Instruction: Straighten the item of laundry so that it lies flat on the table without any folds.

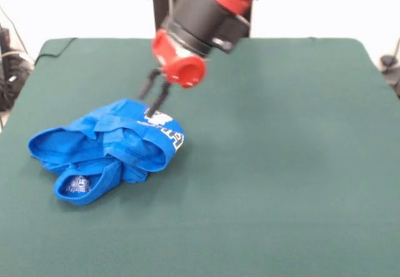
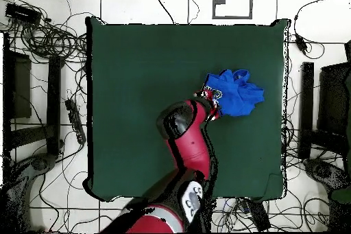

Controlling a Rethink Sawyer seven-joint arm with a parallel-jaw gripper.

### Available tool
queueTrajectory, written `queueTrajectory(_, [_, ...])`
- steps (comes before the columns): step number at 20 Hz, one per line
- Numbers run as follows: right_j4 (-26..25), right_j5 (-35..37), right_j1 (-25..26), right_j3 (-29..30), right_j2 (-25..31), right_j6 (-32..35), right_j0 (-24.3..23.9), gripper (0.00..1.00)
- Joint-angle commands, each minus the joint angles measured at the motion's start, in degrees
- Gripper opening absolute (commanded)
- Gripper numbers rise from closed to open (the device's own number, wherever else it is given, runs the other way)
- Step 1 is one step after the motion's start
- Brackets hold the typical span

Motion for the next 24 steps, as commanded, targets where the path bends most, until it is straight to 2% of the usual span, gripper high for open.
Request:
queueTrajectory(1, [-17.47,17.71,-0.92,-8.49,-6.33,-12.21,-8.35,1.00])
queueTrajectory(3, [-24.35,16.86,-2.14,-11.60,-3.21,-12.81,-14.13,1.00])
queueTrajectory(5, [-29.41,17.24,-2.17,-14.27,-0.77,-12.00,-17.58,1.00])
queueTrajectory(10, [-37.28,23.12,-1.17,-19.62,3.91,-7.15,-22.33,1.00])
queueTrajectory(14, [-40.48,25.62,0.05,-23.00,5.44,-2.51,-22.60,1.00])
queueTrajectory(18, [-42.83,27.19,0.48,-25.22,8.51,-0.72,-23.97,1.00])
queueTrajectory(24, [-43.38,30.48,2.17,-28.41,7.30,3.61,-22.31,1.00])
